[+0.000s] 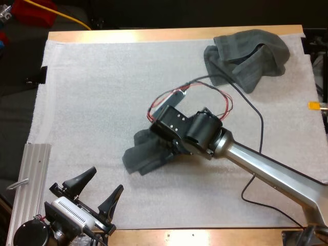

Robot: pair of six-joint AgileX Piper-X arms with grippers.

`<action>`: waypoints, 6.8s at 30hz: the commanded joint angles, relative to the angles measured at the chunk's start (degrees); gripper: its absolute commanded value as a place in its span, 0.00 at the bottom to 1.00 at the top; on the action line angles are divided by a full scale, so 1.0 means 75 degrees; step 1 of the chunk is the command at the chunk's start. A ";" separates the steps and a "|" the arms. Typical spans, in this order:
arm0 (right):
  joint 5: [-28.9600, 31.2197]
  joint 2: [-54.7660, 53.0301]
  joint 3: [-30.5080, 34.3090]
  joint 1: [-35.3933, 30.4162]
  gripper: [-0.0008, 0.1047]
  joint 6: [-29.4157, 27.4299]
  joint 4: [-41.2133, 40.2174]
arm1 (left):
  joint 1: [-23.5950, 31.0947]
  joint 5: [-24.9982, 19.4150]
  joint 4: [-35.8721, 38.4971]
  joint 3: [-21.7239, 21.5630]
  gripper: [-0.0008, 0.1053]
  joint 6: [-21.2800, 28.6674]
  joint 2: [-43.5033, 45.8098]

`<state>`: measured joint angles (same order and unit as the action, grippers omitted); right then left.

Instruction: Pick towel from pile, fold and stack

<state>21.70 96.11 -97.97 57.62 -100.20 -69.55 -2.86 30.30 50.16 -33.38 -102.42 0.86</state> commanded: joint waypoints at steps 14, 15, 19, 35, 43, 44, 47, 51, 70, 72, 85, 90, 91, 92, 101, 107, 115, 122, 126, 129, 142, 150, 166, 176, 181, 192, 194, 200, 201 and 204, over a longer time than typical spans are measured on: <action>0.0250 -0.0669 0.2527 -0.0039 0.02 0.0201 -0.0157 | -0.0037 0.0045 -0.0036 -0.0019 0.67 -0.0080 0.1005; 0.0250 -0.0703 0.2747 -0.0039 0.02 0.0224 -0.0030 | -0.0037 0.0045 0.0063 -0.0019 0.67 -0.0080 0.1005; 0.0196 -0.0710 0.3339 -0.0138 0.02 0.0486 0.0245 | -0.0037 0.0045 0.1037 -0.0019 0.67 -0.0080 0.0975; -0.0830 -0.0710 0.3927 -0.0727 0.02 0.0851 0.1178 | -0.0038 0.0045 0.1912 -0.0019 0.67 0.0043 -0.1904; -0.0958 -0.0716 0.3927 -0.0727 0.02 0.0877 0.1219 | -0.0128 0.0066 0.0882 0.0302 0.67 -0.0748 -0.3575; -0.0988 -0.0733 0.3927 -0.0727 0.02 0.0877 0.1219 | -0.0128 0.0066 0.0847 0.0330 0.67 -0.0771 -0.3648; -0.0996 -0.0734 0.3927 -0.0727 0.02 0.0877 0.1219 | -0.0128 0.0066 0.0668 0.0428 0.67 -0.0828 -0.4177; -0.0996 -0.0716 0.3927 -0.0727 0.02 0.0877 0.1219 | -0.0128 0.0155 0.0632 0.0444 0.67 -0.1101 -0.4998; -0.1014 -0.0732 0.3927 -0.0727 0.02 0.0877 0.1219 | -0.0128 0.0919 -0.1113 0.0444 0.67 -0.1102 -0.9081; -0.1014 -0.0734 0.3927 -0.0727 0.02 0.0877 0.1219 | -0.0128 0.0944 -0.1299 0.0444 0.67 -0.1102 -0.9399; -0.1014 -0.0717 0.3927 -0.0727 0.02 0.0877 0.1219 | -0.0128 0.1802 -0.2019 0.0444 0.63 -0.1102 -1.0422; -0.1014 -0.0734 0.3927 -0.0727 0.02 0.0877 0.1219 | -0.0128 0.1802 -0.2236 0.0444 0.47 -0.1103 -1.0425; -0.1014 -0.0734 0.3927 -0.0727 0.02 0.0877 0.1219 | -0.0128 0.1802 -0.2288 0.0444 0.45 -0.1118 -1.0425; -0.1014 -0.0734 0.3927 -0.0727 0.02 0.0877 0.1219 | -0.0128 0.1802 -0.2306 0.0444 0.45 -0.1127 -1.0425; -0.1014 -0.0733 0.3927 -0.0727 0.02 0.0877 0.1219 | -0.0128 0.1770 -0.2373 0.0444 0.11 -0.1164 -1.0425; -0.0993 -0.0716 0.3927 -0.0727 0.02 0.0877 0.1253 | -0.0128 0.1770 -0.2081 0.0411 0.01 -0.1080 -1.0289; -0.0574 -0.1225 0.3927 -0.0727 0.02 0.0908 0.1904 | -0.0128 0.1964 -0.0994 -0.0277 0.01 -0.0462 -0.9178; -0.0115 -0.2376 0.3927 -0.0727 0.02 0.0879 0.2106 | -0.0128 0.1952 0.0446 -0.1892 0.01 -0.0045 -0.8659; 0.0066 -0.3114 0.3769 -0.0727 0.02 0.0879 0.2229 | -0.0128 0.1952 0.1160 -0.2981 0.01 0.0159 -0.8659; 0.0180 -0.3483 0.3469 -0.0727 0.02 0.0879 0.2280 | -0.0192 0.1928 0.1637 -0.3673 0.01 0.0176 -0.8659; 0.0032 -0.3859 0.1810 -0.0713 0.02 0.0820 0.0879 | -0.1617 0.0551 0.2182 -0.4593 0.01 -0.0390 -0.8014; 0.0071 -0.3903 0.1436 -0.0005 0.02 0.0820 -0.0145 | -0.1999 -0.0153 0.2989 -0.4593 0.01 -0.0391 -0.7302; 0.1110 -0.4187 0.1437 0.2378 0.02 0.3125 -0.2089 | -0.3774 -0.1026 0.4159 -0.4593 0.01 -0.1511 -0.6399; 0.1110 -0.4187 0.1437 0.3502 0.02 0.4556 -0.2553 | -0.4954 -0.1653 0.4544 -0.4053 0.01 -0.2317 -0.6086; 0.1213 -0.4187 0.1597 0.3547 0.02 0.4828 -0.2736 | -0.5140 -0.2104 0.4500 -0.3497 0.01 -0.2369 -0.6090; 0.1054 -0.4168 0.2797 0.2419 0.02 0.4210 -0.2156 | -0.5139 -0.2485 0.3683 -0.2993 0.01 -0.2369 -0.6173; 0.1026 -0.4168 0.2847 0.1903 0.02 0.3683 -0.1810 | -0.5139 -0.2485 0.3272 -0.2994 0.01 -0.2342 -0.6239; 0.0624 -0.3994 0.2866 0.0645 0.02 0.2449 -0.0897 | -0.5139 -0.2508 0.2722 -0.2994 0.01 -0.2195 -0.6746; 0.0605 -0.3949 0.2866 0.0505 0.02 0.2342 -0.0846 | -0.5139 -0.2559 0.2678 -0.2994 0.01 -0.2171 -0.6845; 0.0382 -0.3730 0.2866 0.0043 0.02 0.1950 -0.0545 | -0.5139 -0.2925 0.2541 -0.2994 0.01 -0.2130 -0.7182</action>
<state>24.94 68.13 -76.35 58.24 -84.19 -73.88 -41.24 9.47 69.78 -55.66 -118.42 -53.06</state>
